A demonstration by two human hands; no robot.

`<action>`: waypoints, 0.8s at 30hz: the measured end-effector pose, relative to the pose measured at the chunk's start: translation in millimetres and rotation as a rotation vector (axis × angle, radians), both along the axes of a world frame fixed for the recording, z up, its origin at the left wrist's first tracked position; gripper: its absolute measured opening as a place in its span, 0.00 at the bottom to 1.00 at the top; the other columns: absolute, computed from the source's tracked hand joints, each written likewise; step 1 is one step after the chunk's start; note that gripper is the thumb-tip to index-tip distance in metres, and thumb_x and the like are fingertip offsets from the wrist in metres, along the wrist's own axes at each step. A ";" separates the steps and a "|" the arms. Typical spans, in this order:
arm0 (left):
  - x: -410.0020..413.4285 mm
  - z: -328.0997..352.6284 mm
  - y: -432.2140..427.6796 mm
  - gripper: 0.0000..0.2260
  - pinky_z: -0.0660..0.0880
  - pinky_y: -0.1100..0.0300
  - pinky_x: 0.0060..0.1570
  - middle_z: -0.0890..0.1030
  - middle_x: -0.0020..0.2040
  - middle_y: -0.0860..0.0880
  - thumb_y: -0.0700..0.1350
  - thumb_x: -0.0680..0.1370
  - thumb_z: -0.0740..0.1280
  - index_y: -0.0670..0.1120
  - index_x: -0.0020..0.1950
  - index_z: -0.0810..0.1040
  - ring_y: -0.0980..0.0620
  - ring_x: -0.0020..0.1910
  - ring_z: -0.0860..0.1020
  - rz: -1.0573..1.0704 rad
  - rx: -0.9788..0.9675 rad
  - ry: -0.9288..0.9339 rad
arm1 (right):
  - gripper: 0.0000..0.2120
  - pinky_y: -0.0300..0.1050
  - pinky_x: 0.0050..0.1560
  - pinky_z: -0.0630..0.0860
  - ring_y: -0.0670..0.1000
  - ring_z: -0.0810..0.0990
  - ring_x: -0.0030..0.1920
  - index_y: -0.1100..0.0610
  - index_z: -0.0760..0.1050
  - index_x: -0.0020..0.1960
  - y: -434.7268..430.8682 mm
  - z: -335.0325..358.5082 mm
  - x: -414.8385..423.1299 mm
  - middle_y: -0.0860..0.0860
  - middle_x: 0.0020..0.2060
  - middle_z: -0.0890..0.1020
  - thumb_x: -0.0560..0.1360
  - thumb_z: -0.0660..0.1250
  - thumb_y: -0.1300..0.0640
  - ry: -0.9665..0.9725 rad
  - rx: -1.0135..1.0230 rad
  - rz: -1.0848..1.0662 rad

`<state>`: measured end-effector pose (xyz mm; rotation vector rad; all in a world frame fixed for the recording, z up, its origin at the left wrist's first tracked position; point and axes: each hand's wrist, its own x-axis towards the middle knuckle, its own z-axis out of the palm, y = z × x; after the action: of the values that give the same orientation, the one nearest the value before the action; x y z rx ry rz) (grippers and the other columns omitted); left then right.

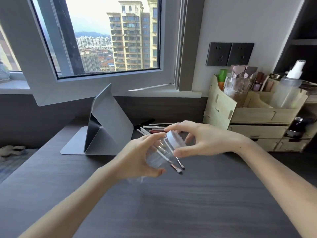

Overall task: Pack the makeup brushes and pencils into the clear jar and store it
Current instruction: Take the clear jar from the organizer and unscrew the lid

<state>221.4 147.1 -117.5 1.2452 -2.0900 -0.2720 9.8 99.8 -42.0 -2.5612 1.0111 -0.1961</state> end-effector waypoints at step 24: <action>18.6 -40.6 -15.8 0.40 0.69 0.73 0.53 0.71 0.59 0.68 0.47 0.62 0.80 0.58 0.69 0.63 0.61 0.58 0.75 0.451 -0.247 0.564 | 0.15 0.46 0.55 0.65 0.55 0.72 0.60 0.54 0.73 0.49 -25.8 -141.0 -51.9 0.50 0.57 0.76 0.66 0.73 0.52 -0.172 -0.188 -0.624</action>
<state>239.9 131.3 -158.1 1.2689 -1.2870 -0.1312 -42.1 73.9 -183.0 -2.2453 1.7573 -0.6904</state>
